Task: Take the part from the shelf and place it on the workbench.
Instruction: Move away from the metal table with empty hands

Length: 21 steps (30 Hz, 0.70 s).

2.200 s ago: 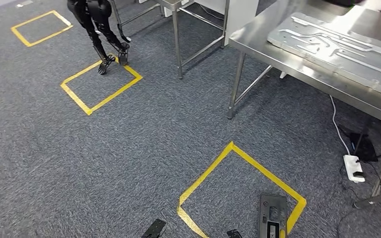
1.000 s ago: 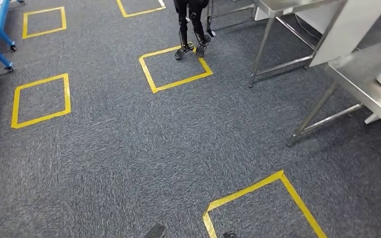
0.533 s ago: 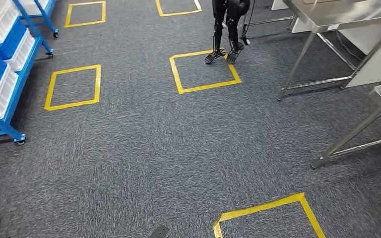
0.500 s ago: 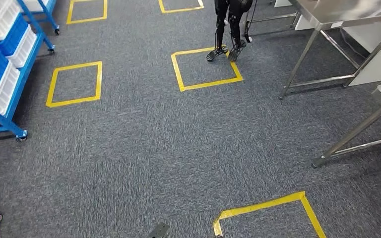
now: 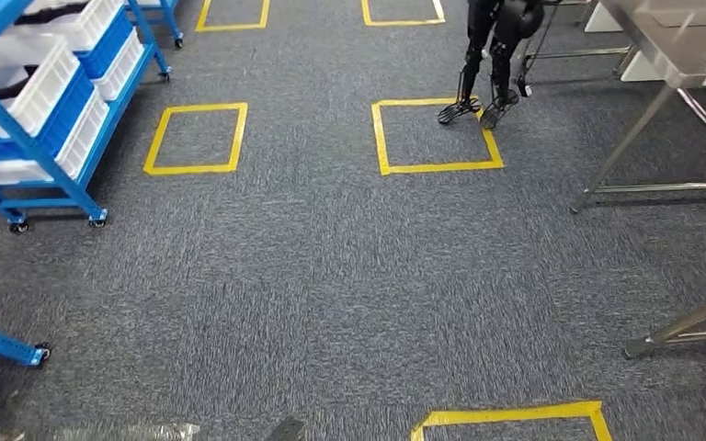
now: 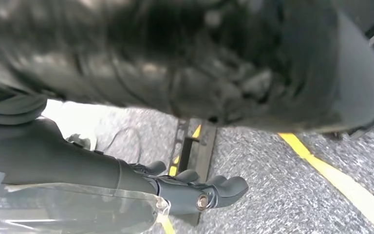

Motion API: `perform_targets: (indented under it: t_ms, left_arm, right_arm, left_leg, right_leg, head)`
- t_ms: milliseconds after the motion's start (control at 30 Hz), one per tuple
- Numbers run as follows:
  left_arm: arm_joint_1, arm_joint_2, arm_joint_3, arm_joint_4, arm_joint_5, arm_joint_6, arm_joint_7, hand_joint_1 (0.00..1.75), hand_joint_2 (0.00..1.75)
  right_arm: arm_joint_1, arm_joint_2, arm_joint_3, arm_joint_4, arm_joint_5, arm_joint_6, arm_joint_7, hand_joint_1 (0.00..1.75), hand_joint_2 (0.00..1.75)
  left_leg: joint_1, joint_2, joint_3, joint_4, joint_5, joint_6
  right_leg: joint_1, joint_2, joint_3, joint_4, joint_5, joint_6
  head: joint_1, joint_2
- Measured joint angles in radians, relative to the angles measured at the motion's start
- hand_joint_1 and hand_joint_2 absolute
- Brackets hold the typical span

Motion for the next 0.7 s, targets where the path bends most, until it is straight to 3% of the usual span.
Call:
perform_targets:
  t_ms: [67, 133, 200, 233, 267, 300, 367, 433, 500, 533, 567, 600, 633, 700]
  left_arm:
    - [0.002, 0.001, 0.000, 0.000, 0.015, -0.004, -0.001, 0.00, 0.00]
    - [0.004, 0.001, 0.001, 0.001, 0.043, -0.008, -0.008, 0.00, 0.00]
    - [0.004, 0.000, 0.006, 0.001, 0.077, -0.009, -0.019, 0.00, 0.00]
    - [0.004, 0.000, 0.010, 0.002, 0.091, -0.009, -0.023, 0.00, 0.00]
    - [0.004, 0.000, 0.012, 0.002, 0.100, -0.008, -0.027, 0.00, 0.00]
    - [0.004, 0.000, 0.014, 0.002, 0.106, -0.008, -0.029, 0.00, 0.00]
    - [0.004, -0.001, 0.019, 0.002, 0.111, -0.008, -0.031, 0.00, 0.00]
    - [0.004, -0.003, 0.025, 0.002, 0.114, -0.009, -0.033, 0.00, 0.00]
    - [0.004, -0.003, 0.031, 0.002, 0.112, -0.010, -0.035, 0.00, 0.00]
    - [0.005, -0.003, 0.033, 0.002, 0.109, -0.012, -0.037, 0.00, 0.00]
    - [0.006, -0.003, 0.034, 0.002, 0.105, -0.014, -0.038, 0.00, 0.00]
    - [0.007, -0.003, 0.034, 0.002, 0.103, -0.015, -0.038, 0.00, 0.00]
    - [0.007, -0.002, 0.035, 0.002, 0.101, -0.016, -0.038, 0.00, 0.00]
    - [0.004, 0.000, 0.035, 0.002, 0.101, -0.018, -0.038, 0.00, 0.00]
  right_arm:
    - [-0.002, 0.000, 0.006, 0.000, 0.003, 0.006, -0.001, 0.00, 0.00]
    - [-0.005, 0.000, 0.011, -0.001, 0.003, 0.007, -0.006, 0.00, 0.00]
    - [-0.005, 0.000, 0.016, -0.002, -0.004, 0.003, -0.017, 0.00, 0.00]
    - [-0.003, 0.000, 0.018, -0.002, -0.011, 0.001, -0.021, 0.00, 0.00]
    - [-0.001, -0.001, 0.020, -0.001, -0.018, -0.001, -0.023, 0.00, 0.00]
    - [0.001, -0.001, 0.020, -0.001, -0.025, -0.003, -0.024, 0.00, 0.00]
    - [0.002, -0.001, 0.021, -0.001, -0.034, -0.004, -0.024, 0.00, 0.00]
    - [0.002, -0.001, 0.021, -0.001, -0.037, -0.003, -0.024, 0.00, 0.00]
    - [0.002, -0.001, 0.021, 0.000, -0.039, 0.003, -0.024, 0.00, 0.00]
    - [0.001, -0.001, 0.021, 0.000, -0.038, 0.008, -0.024, 0.00, 0.00]
    - [0.001, -0.001, 0.022, -0.001, -0.038, 0.013, -0.024, 0.00, 0.00]
    - [0.000, -0.001, 0.022, -0.001, -0.037, 0.017, -0.023, 0.00, 0.00]
    - [0.000, 0.000, 0.022, -0.001, -0.036, 0.019, -0.024, 0.00, 0.00]
    - [0.000, 0.000, 0.022, -0.001, -0.035, 0.023, -0.024, 0.00, 0.00]
  left_leg:
    - [0.003, -0.026, 0.002, -0.007, 0.002, 0.012]
    - [0.009, -0.050, 0.012, -0.016, 0.003, 0.024]
    - [0.012, -0.072, 0.017, -0.019, 0.002, 0.035]
    - [0.011, -0.085, 0.018, -0.019, 0.001, 0.038]
    - [0.011, -0.101, 0.020, -0.018, 0.000, 0.040]
    - [0.011, -0.117, 0.022, -0.017, -0.002, 0.041]
    - [0.012, -0.151, 0.030, -0.014, -0.008, 0.039]
    - [0.012, -0.177, 0.031, -0.005, -0.017, 0.031]
    - [0.014, -0.198, 0.023, -0.001, -0.022, 0.020]
    - [0.015, -0.209, 0.019, -0.001, -0.021, 0.015]
    - [0.016, -0.213, 0.018, -0.004, -0.022, 0.010]
    - [0.015, -0.199, 0.016, 0.001, -0.026, 0.003]
    - [0.013, -0.174, 0.008, 0.023, -0.039, -0.004]
    - [0.012, -0.112, -0.036, 0.122, -0.088, -0.017]
  right_leg:
    - [0.001, -0.015, 0.007, -0.002, -0.007, 0.009]
    - [-0.003, 0.027, -0.003, 0.034, -0.034, 0.018]
    - [-0.005, 0.088, -0.063, 0.153, -0.087, 0.020]
    - [-0.005, 0.101, -0.104, 0.224, -0.111, 0.020]
    - [-0.004, 0.106, -0.137, 0.274, -0.118, 0.019]
    - [-0.004, 0.109, -0.154, 0.287, -0.104, 0.017]
    - [-0.005, 0.123, -0.133, 0.200, -0.023, 0.013]
    - [-0.009, 0.171, -0.089, 0.079, 0.037, 0.010]
    - [-0.011, 0.200, -0.069, 0.032, 0.041, 0.008]
    - [-0.011, 0.194, -0.065, 0.026, 0.040, 0.005]
    - [-0.011, 0.183, -0.062, 0.024, 0.040, 0.001]
    - [-0.012, 0.171, -0.057, 0.020, 0.040, -0.004]
    - [-0.014, 0.158, -0.051, 0.015, 0.039, -0.010]
    - [-0.013, 0.128, -0.040, 0.010, 0.034, -0.020]
  head:
    - [0.002, 0.000]
    - [0.005, 0.000]
    - [0.011, 0.000]
    - [0.013, 0.000]
    - [0.014, 0.000]
    - [0.014, 0.000]
    - [0.014, 0.000]
    - [0.014, 0.000]
    - [0.014, 0.000]
    - [0.015, 0.000]
    - [0.015, 0.000]
    - [0.014, 0.000]
    - [0.010, 0.000]
    - [0.003, 0.000]
